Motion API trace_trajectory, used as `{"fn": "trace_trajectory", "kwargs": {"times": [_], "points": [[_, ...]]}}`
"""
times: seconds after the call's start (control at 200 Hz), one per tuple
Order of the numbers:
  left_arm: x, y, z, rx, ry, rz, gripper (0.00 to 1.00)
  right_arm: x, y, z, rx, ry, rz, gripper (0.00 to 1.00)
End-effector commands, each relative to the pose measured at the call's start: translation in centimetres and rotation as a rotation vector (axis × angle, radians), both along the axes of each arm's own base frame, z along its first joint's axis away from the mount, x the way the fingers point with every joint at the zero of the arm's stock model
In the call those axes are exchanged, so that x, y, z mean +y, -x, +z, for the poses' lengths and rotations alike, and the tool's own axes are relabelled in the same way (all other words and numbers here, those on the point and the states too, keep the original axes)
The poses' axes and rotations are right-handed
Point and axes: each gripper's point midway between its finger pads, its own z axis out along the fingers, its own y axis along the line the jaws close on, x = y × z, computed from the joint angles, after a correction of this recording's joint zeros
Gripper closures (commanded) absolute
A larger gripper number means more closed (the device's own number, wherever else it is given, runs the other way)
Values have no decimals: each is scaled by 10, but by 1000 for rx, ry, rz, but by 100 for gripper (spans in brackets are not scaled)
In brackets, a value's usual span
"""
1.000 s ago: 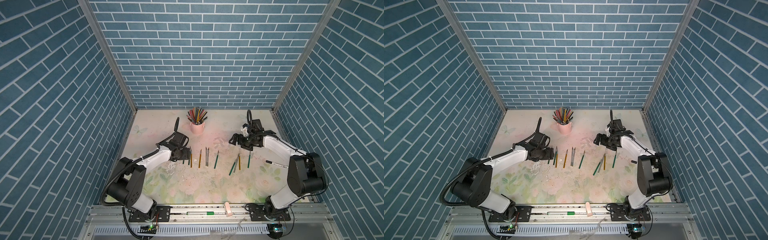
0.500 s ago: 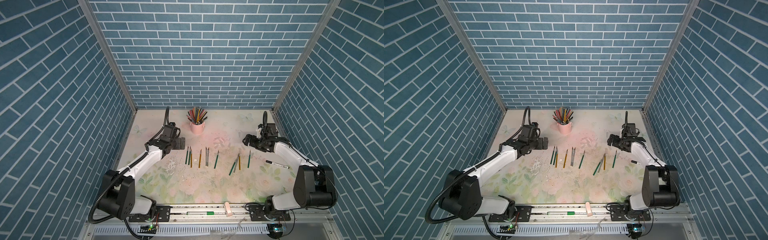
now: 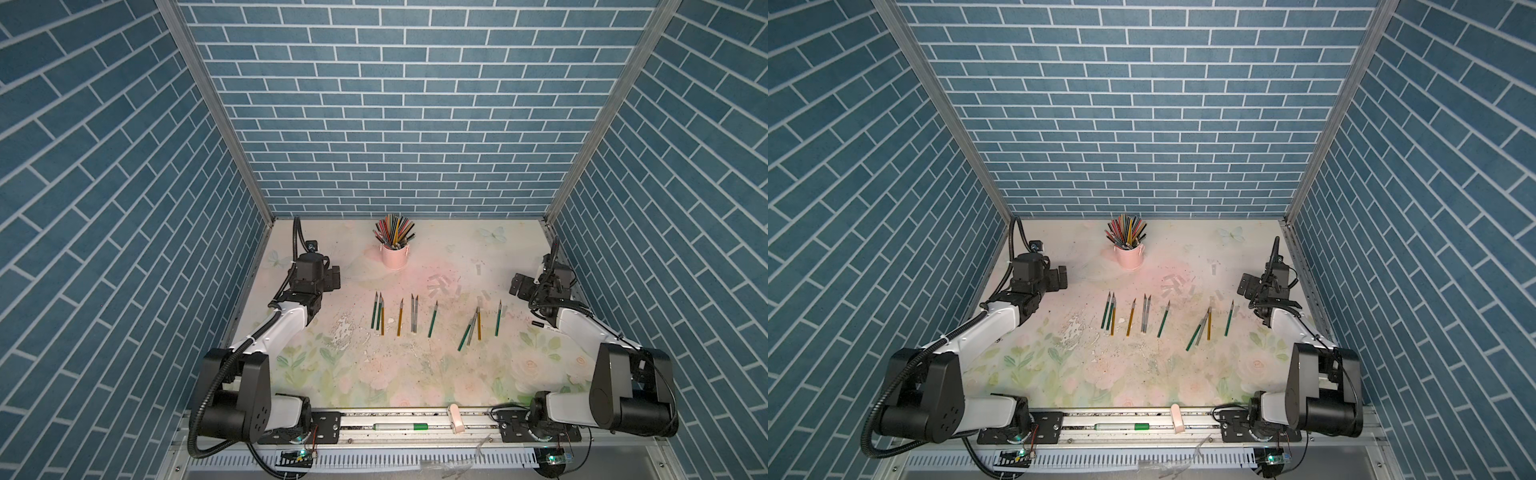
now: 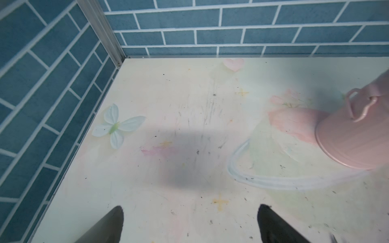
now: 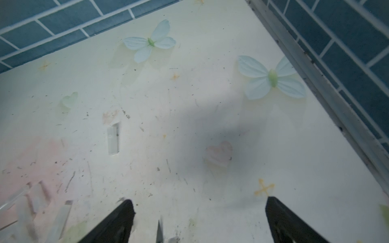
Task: Remove protective caps from carving knives
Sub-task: Reset both arms
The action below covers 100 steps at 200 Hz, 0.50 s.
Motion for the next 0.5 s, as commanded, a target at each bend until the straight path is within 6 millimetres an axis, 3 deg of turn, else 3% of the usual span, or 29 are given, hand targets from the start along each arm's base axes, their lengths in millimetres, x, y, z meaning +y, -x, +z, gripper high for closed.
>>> {"fn": "trace_trajectory", "kwargs": {"times": [0.0,0.165,0.31,0.495], "points": [[17,-5,1,-79,-33,34,1,-23,-13,8,-112,126,-65,2],[30,-4,-4,-67,-64,54,1,-30,-18,-11,-104,138,-71,2],[33,3,-21,-75,-66,40,1,-29,-25,-11,-109,150,-47,2],[30,9,-28,-204,-70,12,1,-27,-24,-7,-153,154,-31,2]]}}
